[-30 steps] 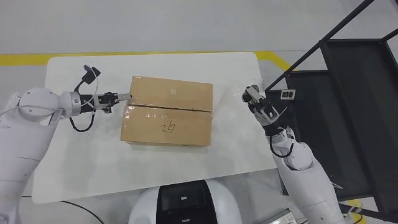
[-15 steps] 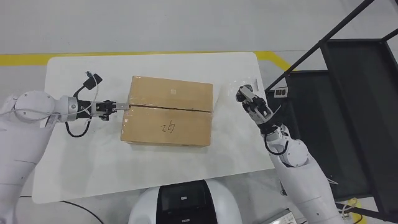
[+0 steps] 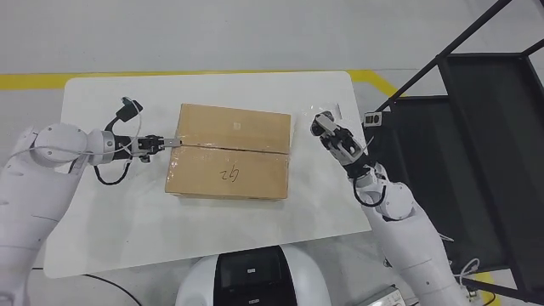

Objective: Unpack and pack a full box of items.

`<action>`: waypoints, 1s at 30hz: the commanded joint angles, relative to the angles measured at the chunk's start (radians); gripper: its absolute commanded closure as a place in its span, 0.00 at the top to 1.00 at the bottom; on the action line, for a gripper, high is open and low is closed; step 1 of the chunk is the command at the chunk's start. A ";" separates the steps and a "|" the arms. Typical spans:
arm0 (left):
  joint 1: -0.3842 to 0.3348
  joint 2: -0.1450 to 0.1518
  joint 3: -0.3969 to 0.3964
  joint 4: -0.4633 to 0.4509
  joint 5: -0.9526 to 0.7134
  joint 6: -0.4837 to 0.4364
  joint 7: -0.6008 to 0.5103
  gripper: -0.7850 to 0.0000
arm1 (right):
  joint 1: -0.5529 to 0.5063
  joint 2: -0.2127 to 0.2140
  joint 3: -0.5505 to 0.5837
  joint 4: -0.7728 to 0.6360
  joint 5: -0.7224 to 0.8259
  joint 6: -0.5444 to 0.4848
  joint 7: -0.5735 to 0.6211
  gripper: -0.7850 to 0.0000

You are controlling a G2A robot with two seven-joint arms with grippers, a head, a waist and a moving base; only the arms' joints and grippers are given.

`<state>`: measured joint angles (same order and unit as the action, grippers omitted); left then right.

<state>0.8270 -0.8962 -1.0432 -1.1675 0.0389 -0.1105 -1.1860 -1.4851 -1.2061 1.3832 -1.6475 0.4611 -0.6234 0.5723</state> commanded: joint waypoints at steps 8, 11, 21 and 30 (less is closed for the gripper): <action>-0.008 -0.007 0.019 0.006 0.009 0.002 0.001 1.00 | 0.137 -0.019 -0.128 0.097 0.004 0.046 0.055 0.00; -0.007 -0.009 0.025 0.000 0.014 0.001 0.001 1.00 | 0.198 -0.032 -0.188 0.153 0.014 0.048 0.074 0.00; -0.004 -0.010 0.025 -0.004 0.022 0.002 0.000 1.00 | 0.358 -0.072 -0.343 0.327 0.015 0.082 0.138 0.00; 0.003 -0.010 0.020 -0.015 0.020 0.003 0.001 1.00 | 0.434 -0.103 -0.447 0.409 -0.028 0.136 0.166 0.00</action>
<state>0.8296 -0.9067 -1.0218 -1.1817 0.0591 -0.1074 -1.1857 -1.0564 -1.3058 0.9443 -1.2453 0.4324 -0.4896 0.7373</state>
